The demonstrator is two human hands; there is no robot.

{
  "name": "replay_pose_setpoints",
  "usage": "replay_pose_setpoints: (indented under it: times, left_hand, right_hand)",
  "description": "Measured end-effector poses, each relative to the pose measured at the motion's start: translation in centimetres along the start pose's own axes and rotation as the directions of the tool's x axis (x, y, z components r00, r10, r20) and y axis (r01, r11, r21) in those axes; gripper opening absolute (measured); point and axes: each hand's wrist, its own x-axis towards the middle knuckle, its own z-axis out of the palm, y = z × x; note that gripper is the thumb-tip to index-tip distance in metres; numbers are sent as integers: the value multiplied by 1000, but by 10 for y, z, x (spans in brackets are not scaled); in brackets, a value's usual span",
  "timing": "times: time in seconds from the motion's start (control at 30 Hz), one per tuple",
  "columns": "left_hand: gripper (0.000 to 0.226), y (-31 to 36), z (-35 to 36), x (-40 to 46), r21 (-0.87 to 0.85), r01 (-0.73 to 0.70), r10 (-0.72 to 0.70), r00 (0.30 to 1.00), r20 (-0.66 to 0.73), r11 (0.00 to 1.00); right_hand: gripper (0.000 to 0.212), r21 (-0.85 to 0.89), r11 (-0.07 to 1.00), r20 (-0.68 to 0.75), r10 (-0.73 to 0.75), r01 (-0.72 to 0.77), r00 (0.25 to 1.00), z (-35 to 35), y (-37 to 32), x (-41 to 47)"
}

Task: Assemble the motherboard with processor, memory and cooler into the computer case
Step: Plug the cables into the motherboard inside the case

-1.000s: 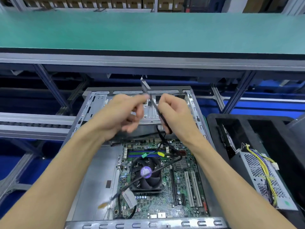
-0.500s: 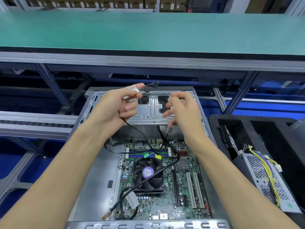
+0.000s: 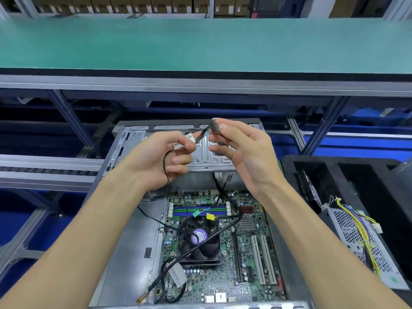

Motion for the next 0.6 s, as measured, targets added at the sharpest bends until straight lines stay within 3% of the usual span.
replay_pose_setpoints:
  times: [0.1, 0.23, 0.6]
  left_hand:
    - [13, -1, 1, 1, 47, 17, -18, 1000, 9, 999]
    - [37, -2, 2, 2, 76, 29, -30, 1000, 8, 997]
    - [34, -3, 3, 1, 96, 24, -22, 1000, -20, 995]
  right_hand:
    - [14, -23, 1000, 91, -8, 10, 996, 1, 0, -1]
    - [18, -41, 999, 155, -9, 16, 988, 1, 2, -2]
    - [22, -59, 998, 178, -8, 18, 984, 2, 3, -4]
